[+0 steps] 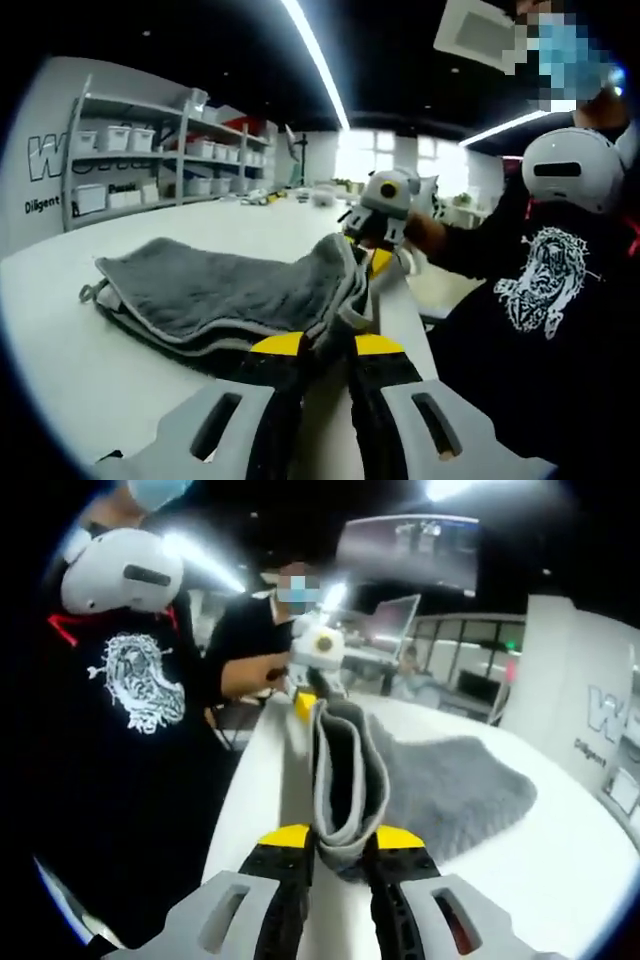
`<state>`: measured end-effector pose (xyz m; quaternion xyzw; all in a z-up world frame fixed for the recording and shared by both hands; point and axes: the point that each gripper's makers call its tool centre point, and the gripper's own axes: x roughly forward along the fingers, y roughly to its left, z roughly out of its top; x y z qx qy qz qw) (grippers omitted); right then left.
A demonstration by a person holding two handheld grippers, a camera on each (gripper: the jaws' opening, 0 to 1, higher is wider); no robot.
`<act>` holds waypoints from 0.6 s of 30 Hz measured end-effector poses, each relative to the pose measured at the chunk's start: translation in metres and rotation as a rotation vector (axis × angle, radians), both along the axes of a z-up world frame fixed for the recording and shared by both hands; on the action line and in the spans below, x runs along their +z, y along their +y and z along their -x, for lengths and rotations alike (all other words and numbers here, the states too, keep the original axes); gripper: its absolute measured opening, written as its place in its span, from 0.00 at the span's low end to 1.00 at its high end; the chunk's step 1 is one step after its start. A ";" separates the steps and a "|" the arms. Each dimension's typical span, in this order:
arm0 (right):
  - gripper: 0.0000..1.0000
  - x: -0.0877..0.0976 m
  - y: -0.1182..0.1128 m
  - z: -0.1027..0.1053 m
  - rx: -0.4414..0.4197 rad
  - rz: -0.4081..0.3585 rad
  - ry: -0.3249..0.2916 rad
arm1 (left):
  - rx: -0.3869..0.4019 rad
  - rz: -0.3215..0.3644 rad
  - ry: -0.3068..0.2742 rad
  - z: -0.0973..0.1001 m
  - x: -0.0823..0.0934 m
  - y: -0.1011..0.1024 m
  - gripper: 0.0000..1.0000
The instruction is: Open the folded towel by lifting each exposed corner and separating the folded layers until the towel lies flat within the target outline without major curled edges
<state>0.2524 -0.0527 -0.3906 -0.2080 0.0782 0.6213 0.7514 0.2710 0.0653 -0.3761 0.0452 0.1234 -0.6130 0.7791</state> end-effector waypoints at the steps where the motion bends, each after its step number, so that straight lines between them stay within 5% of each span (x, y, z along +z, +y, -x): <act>1: 0.18 -0.001 0.000 0.000 0.000 0.003 0.000 | 0.000 -0.005 0.007 0.001 -0.002 0.000 0.15; 18: 0.24 -0.015 0.000 0.021 0.026 0.046 0.087 | 0.013 -0.066 0.093 0.016 -0.019 0.017 0.21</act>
